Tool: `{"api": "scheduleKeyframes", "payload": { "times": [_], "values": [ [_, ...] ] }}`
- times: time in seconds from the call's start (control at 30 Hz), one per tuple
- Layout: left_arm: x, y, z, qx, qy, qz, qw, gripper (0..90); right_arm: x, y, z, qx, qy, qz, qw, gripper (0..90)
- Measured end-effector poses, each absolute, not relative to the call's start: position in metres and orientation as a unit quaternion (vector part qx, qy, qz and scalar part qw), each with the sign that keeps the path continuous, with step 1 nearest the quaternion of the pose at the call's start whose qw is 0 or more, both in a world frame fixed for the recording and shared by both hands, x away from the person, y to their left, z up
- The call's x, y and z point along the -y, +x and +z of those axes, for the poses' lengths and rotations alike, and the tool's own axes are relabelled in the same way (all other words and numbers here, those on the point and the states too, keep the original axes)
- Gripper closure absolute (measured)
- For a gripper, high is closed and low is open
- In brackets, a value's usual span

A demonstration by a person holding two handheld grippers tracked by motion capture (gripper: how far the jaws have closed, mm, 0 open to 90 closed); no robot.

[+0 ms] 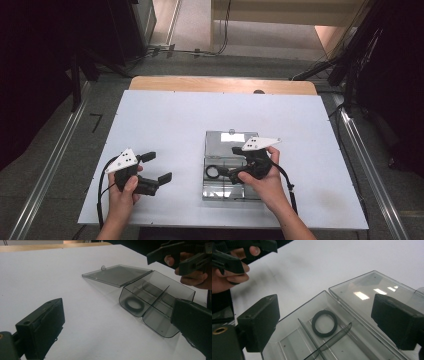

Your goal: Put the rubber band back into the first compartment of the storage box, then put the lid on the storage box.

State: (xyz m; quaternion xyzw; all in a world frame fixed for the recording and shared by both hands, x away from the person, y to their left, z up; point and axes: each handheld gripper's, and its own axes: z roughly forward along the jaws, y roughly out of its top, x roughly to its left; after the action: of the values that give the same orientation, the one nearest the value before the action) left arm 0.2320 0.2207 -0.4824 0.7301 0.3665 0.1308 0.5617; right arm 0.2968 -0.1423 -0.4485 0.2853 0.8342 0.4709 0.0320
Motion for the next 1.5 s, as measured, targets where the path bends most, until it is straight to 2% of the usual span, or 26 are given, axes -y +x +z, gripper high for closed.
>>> {"api": "scheduleKeyframes", "payload": {
  "times": [0.07, 0.13, 0.7, 1.5],
  "values": [
    [-0.220, 0.232, -0.483, -0.366, 0.730, 0.130, 0.562, 0.0, 0.146, 0.298, -0.447, -0.832, 0.287, 0.474, 0.032, 0.4],
    [-0.220, 0.232, -0.483, -0.367, 0.730, 0.129, 0.562, 0.0, 0.150, 0.299, -0.444, -0.830, 0.286, 0.478, 0.030, 0.0],
    [-0.218, 0.231, -0.483, -0.363, 0.733, 0.127, 0.561, 0.0, 0.172, 0.307, -0.437, -0.818, 0.294, 0.494, 0.031, 0.0],
    [-0.215, 0.229, -0.480, -0.360, 0.731, 0.124, 0.566, 0.0, 0.205, 0.322, -0.443, -0.800, 0.339, 0.494, 0.042, 0.0]
  ]
}}
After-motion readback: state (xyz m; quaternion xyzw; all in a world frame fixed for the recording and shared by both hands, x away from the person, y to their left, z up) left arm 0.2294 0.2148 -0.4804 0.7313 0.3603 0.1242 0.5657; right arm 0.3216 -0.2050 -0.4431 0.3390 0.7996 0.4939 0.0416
